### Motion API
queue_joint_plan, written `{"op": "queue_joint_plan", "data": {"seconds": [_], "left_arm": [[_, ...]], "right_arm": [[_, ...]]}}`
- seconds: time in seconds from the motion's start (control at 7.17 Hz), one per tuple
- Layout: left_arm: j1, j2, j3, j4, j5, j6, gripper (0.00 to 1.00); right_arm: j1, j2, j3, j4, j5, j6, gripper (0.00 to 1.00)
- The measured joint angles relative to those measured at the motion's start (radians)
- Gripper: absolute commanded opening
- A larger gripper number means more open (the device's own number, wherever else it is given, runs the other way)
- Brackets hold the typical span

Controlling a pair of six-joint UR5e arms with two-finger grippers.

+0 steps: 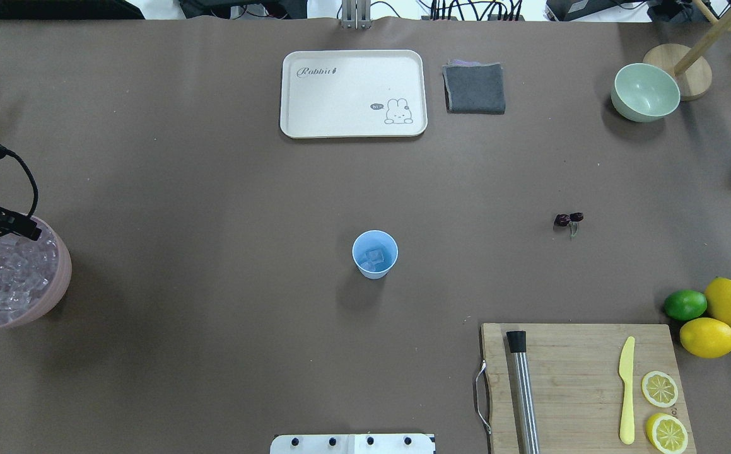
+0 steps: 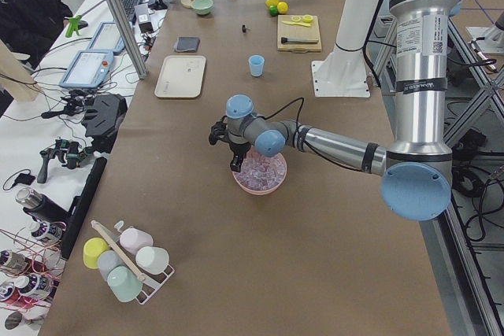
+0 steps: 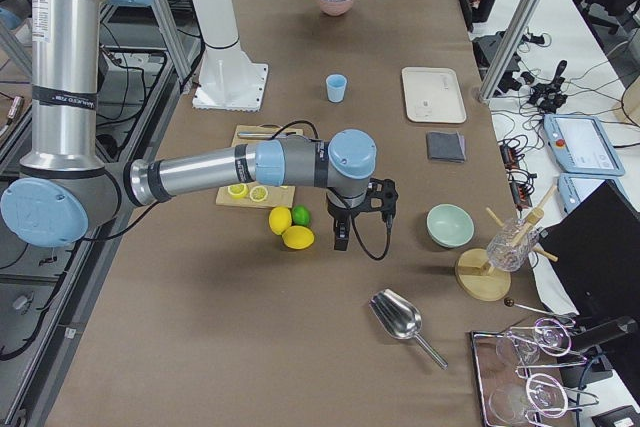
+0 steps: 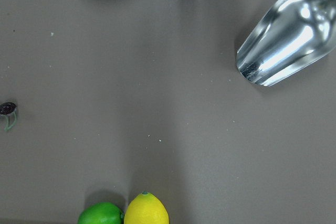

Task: Put ice and cherries in cup
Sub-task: 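Lower the left gripper into the ice and grasp another cube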

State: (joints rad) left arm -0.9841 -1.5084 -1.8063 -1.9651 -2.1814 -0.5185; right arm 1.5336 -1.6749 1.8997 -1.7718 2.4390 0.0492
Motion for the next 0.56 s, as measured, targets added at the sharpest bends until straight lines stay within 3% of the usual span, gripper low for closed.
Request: {"op": "queue_joint_plan", "data": {"seconds": [0.28,0.56], "left_arm": [[-0.002,0.005,-0.002,0.0,0.0,0.0,0.38],[-0.002,0.009,-0.005,-0.001,0.0,0.0,0.16]], "right_arm": [[0.0,-0.004,0.007,0.0,0.0,0.0,1.0],[0.002,-0.019,0.023,0.0,0.0,0.001,1.0]]}}
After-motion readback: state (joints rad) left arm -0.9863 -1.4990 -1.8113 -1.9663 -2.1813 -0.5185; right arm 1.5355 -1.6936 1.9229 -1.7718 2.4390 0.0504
